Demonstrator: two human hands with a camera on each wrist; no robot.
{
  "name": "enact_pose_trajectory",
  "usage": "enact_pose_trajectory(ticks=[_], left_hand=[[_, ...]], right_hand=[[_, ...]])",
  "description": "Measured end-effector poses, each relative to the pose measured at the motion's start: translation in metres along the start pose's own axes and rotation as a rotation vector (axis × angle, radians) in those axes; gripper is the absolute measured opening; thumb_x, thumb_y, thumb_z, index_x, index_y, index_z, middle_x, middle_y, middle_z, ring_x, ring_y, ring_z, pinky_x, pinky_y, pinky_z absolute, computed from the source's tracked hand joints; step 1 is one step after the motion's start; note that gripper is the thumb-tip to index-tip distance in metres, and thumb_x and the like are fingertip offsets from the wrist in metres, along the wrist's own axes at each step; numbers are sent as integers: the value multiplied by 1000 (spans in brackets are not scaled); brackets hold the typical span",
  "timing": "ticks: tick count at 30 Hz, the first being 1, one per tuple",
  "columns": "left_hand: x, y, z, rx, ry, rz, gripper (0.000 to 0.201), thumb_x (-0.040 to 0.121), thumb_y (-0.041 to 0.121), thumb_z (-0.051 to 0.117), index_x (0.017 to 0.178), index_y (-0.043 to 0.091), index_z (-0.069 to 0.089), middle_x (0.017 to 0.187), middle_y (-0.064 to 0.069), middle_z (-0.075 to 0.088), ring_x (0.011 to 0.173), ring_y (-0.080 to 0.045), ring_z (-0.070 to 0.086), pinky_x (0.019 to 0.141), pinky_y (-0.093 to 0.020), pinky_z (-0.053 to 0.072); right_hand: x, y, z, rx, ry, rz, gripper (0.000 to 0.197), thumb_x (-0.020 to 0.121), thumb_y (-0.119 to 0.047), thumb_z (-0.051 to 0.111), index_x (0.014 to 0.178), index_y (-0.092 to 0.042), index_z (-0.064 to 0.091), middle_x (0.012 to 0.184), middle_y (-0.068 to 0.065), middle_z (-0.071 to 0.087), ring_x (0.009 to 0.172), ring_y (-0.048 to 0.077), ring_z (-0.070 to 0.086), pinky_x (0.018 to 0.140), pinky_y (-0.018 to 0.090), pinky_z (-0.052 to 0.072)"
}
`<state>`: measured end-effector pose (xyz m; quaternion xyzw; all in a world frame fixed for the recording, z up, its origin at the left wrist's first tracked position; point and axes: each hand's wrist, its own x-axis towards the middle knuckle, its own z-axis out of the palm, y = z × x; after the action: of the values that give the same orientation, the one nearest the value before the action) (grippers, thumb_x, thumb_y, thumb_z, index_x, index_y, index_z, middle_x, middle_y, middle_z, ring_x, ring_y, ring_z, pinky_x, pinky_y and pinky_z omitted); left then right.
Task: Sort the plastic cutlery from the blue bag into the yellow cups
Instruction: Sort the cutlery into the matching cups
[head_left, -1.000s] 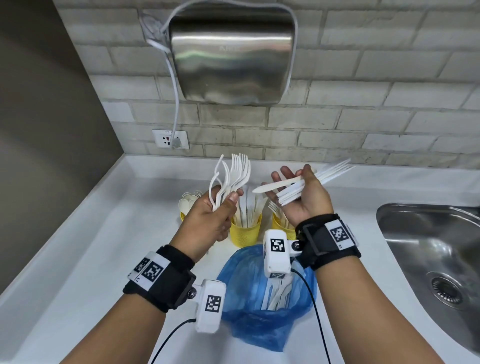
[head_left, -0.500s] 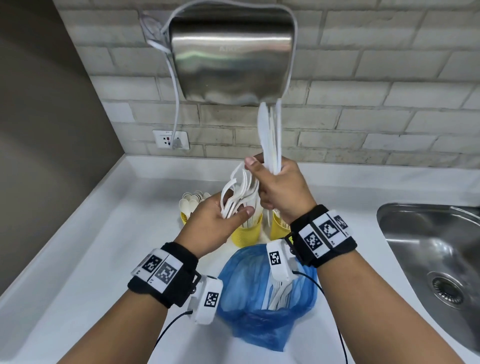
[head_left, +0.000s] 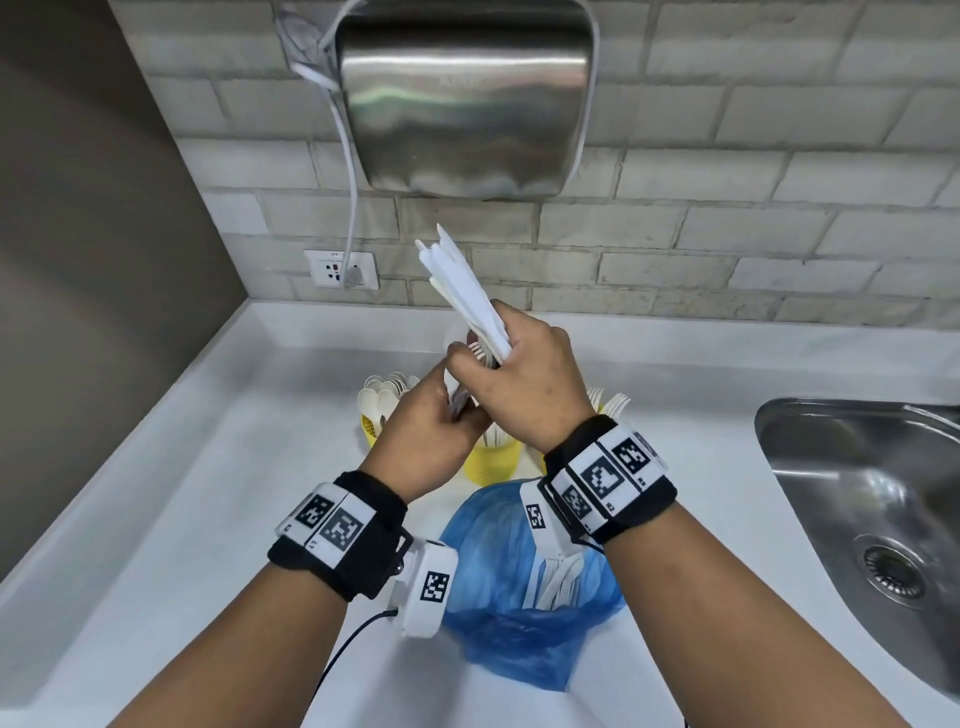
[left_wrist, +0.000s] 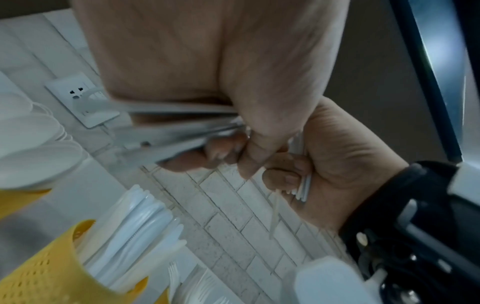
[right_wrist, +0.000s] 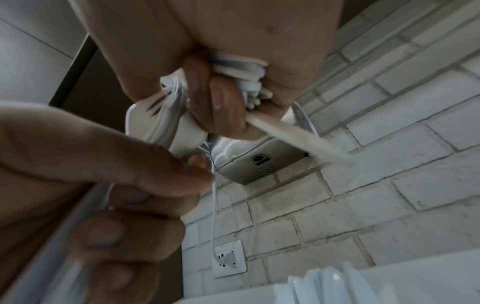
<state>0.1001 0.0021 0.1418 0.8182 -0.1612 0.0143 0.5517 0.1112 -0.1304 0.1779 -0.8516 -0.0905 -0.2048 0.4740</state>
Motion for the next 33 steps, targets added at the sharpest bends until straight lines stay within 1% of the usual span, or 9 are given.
enact_pose_trajectory(ticks=[2,6,9,12,15,20,24,28,33], left_hand=[[2,-2,0,-63,-46,-18,41,94,8,67,113,42,56,101,27,73,101,4,67,91,-22,53],[-1,-1,-4,-50,-27,-109,5,80,45,64,83,42,66,65,6,64,61,-14,57,60,-37,46],[-2,-1,0,-103,52,-165,33,95,28,62,64,21,54,50,8,49,47,-13,43,50,-27,35],[-2,-3,1,-399,65,-298,41,100,35,61,67,18,43,58,-1,39,51,-19,35,52,-31,29],[-3,-2,-5,-517,-14,-463,44,106,38,53,69,15,52,74,-8,68,66,-25,67,58,-30,48],[-3,4,-7,-774,-107,-562,32,108,16,45,118,-6,66,99,-22,75,90,-31,75,96,-46,59],[1,5,-8,-918,-68,-629,35,107,8,45,129,-15,58,107,-27,72,86,-30,76,73,-34,64],[1,-1,-5,-869,-47,-692,38,106,9,46,134,-16,54,113,-29,69,97,-34,72,93,-39,60],[1,-2,-3,-959,-105,-660,34,106,5,43,130,-15,57,103,-26,71,86,-29,75,84,-36,64]], right_hand=[[-2,-2,-1,30,20,-41,19,78,-27,68,74,-15,54,59,1,55,61,22,53,61,39,49],[-6,-2,-1,112,-22,-90,15,82,-26,74,85,-16,63,62,-3,61,63,18,58,64,36,51],[-9,1,1,292,60,-36,31,84,-36,81,103,-20,63,69,-14,64,63,2,60,62,20,47],[-10,6,1,479,212,68,24,88,-34,78,81,-22,59,58,-14,54,53,6,50,56,24,43],[-13,7,5,531,216,113,43,89,-52,68,62,-26,47,53,-8,41,49,15,39,54,31,36],[-18,2,19,584,207,104,45,89,-55,64,68,-18,51,55,-3,43,53,17,41,56,32,38],[-23,11,27,591,208,123,41,90,-56,66,65,-26,51,55,-8,46,54,15,45,59,32,40],[-22,10,30,644,200,162,45,83,-71,65,68,-30,55,58,-6,42,57,20,41,61,39,39],[-22,18,33,599,188,128,32,85,-55,72,76,-27,60,58,-4,52,55,20,50,63,36,44]])
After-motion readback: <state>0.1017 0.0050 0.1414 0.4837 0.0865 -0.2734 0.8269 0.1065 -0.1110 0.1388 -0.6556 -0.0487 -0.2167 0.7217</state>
